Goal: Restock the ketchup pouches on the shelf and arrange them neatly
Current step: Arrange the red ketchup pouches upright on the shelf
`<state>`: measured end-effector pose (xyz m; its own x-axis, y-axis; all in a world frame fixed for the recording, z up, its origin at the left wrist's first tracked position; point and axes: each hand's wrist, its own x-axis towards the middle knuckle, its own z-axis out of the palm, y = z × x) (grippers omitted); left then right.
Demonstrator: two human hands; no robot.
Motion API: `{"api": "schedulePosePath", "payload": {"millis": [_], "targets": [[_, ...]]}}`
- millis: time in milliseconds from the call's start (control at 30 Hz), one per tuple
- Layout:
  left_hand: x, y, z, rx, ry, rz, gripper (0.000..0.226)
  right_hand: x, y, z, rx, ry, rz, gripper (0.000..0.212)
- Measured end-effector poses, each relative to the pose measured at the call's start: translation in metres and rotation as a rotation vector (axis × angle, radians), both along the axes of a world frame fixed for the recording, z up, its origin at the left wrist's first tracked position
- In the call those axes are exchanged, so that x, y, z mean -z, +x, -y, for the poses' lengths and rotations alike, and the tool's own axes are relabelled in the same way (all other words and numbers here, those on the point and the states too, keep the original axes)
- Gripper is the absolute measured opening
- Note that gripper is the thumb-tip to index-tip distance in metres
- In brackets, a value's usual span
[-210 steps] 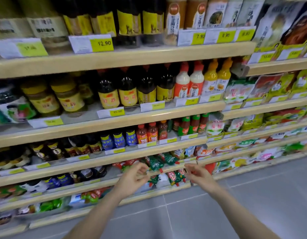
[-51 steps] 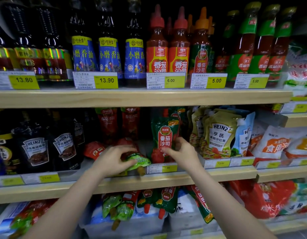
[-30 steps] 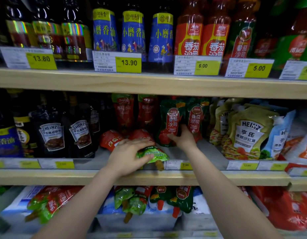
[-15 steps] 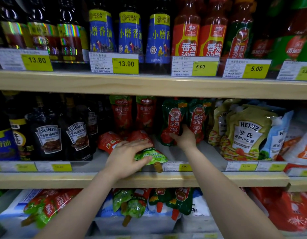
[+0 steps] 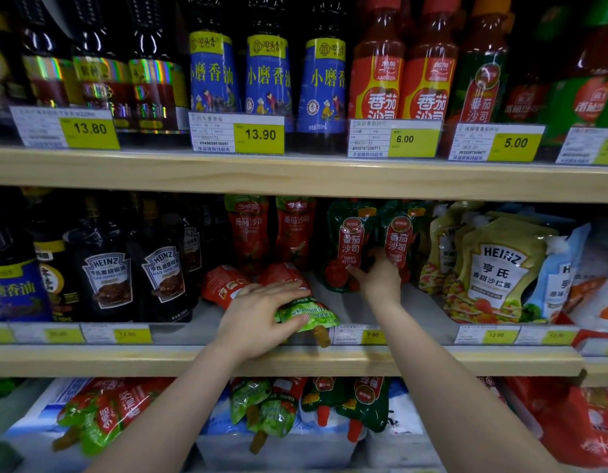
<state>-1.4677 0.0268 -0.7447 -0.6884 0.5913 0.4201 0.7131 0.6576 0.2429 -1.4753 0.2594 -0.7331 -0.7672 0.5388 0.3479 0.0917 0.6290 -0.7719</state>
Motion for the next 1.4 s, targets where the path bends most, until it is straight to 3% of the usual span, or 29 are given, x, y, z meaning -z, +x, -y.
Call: {"api": "schedulePosePath", "payload": {"millis": [200,333,500,700,833,933,1033,1200,1267,1400], "targets": [[-0.008,0.005,0.002,0.028,-0.003,0.052,0.048,-0.012,0.032,0.005,-0.12,-0.021,-0.039,0.053],[-0.011,0.012,0.019,0.026,0.088,0.063,0.043,-0.008,0.078,0.007,-0.398,0.122,-0.047,0.042],[0.003,0.026,0.049,0.04,0.126,0.033,0.041,0.004,0.111,0.018,-0.711,0.351,0.139,0.062],[0.004,0.028,0.073,0.014,0.081,0.032,0.036,0.009,0.1,0.048,-0.63,0.45,0.08,0.06],[-0.005,0.029,0.072,-0.024,0.03,0.01,0.035,0.013,0.095,0.055,-0.568,0.475,0.019,0.048],[-0.015,0.032,0.045,0.008,0.005,-0.007,0.048,0.012,0.094,0.059,-0.558,0.493,-0.023,0.038],[-0.019,0.03,0.022,0.044,0.001,0.001,0.058,-0.002,0.094,0.06,-0.597,0.422,-0.103,0.03],[-0.036,0.025,0.012,0.058,0.4,0.067,0.023,-0.042,0.093,0.063,-0.68,0.073,-0.22,0.015],[-0.045,0.024,0.012,0.034,0.482,0.117,0.023,-0.052,0.091,0.068,-0.664,-0.116,-0.27,0.013],[-0.056,0.01,0.014,0.021,0.532,0.199,0.027,-0.058,0.08,0.08,-0.581,-0.253,-0.275,0.013]]}}
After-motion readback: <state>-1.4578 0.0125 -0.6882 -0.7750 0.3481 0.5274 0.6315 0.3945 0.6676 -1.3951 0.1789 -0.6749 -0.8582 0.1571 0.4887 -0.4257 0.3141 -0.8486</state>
